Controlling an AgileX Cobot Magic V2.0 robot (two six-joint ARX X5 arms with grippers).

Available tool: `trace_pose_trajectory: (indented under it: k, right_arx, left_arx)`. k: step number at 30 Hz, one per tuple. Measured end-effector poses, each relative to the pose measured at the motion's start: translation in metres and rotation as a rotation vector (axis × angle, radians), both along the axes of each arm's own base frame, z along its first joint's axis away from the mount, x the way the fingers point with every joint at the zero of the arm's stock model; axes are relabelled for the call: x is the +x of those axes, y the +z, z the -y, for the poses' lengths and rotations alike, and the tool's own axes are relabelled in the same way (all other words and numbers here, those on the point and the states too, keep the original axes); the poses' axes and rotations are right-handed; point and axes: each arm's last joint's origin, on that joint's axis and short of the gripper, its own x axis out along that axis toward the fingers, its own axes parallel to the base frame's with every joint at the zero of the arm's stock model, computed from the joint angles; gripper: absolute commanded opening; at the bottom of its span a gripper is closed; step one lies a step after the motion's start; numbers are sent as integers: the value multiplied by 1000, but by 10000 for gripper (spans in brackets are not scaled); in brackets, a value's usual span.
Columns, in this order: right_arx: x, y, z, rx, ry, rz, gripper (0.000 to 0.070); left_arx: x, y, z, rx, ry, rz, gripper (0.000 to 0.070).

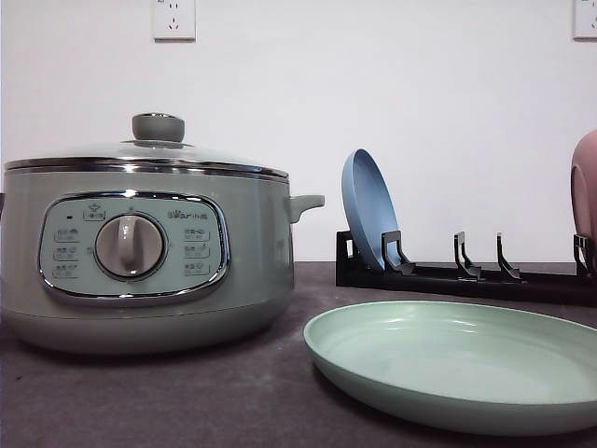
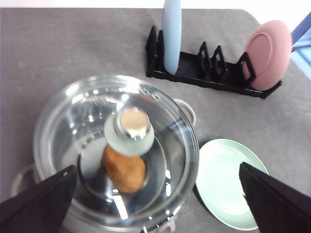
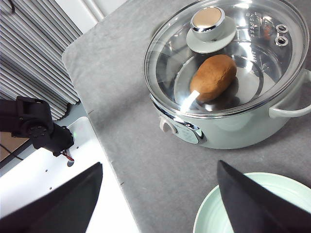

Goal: Transfer potato from steamer to green plate

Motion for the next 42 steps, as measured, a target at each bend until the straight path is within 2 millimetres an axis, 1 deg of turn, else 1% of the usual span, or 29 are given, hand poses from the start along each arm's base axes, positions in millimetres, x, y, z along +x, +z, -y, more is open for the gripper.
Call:
trace_pose_trajectory:
  k: [3, 6, 11, 14, 17, 23, 29, 33, 36, 42]
  right_arx:
    - [0, 0, 0, -1, 0, -1, 467]
    - [0, 0, 0, -1, 0, -1, 467]
    - [0, 0, 0, -3, 0, -4, 467]
    - [0, 0, 0, -4, 0, -5, 467]
    - [0, -1, 0, -6, 0, -6, 467]
    - [-1, -1, 1, -15, 0, -10, 467]
    - [-1, -2, 1, -16, 1, -11, 467]
    - [-1, -2, 1, -18, -1, -10, 467]
    - [0, -2, 1, -35, -23, 0, 467]
    - [0, -3, 2, -53, -30, 14, 467]
  left_arx:
    - [21, 7, 10, 49, 3, -55, 675]
    - [46, 7, 24, 112, 7, -112, 671]
    - [83, -5, 48, 200, -12, -192, 670]
    - [100, -13, 64, 250, -27, -213, 670]
    - [112, -23, 77, 301, -35, -240, 670]
    - [131, -46, 96, 378, -53, -312, 669]
    - [145, -67, 105, 424, -70, -378, 664]
    - [150, -74, 108, 435, -76, -399, 662]
    - [152, -78, 109, 442, -81, -409, 625]
    - [155, -85, 110, 457, -87, -442, 625]
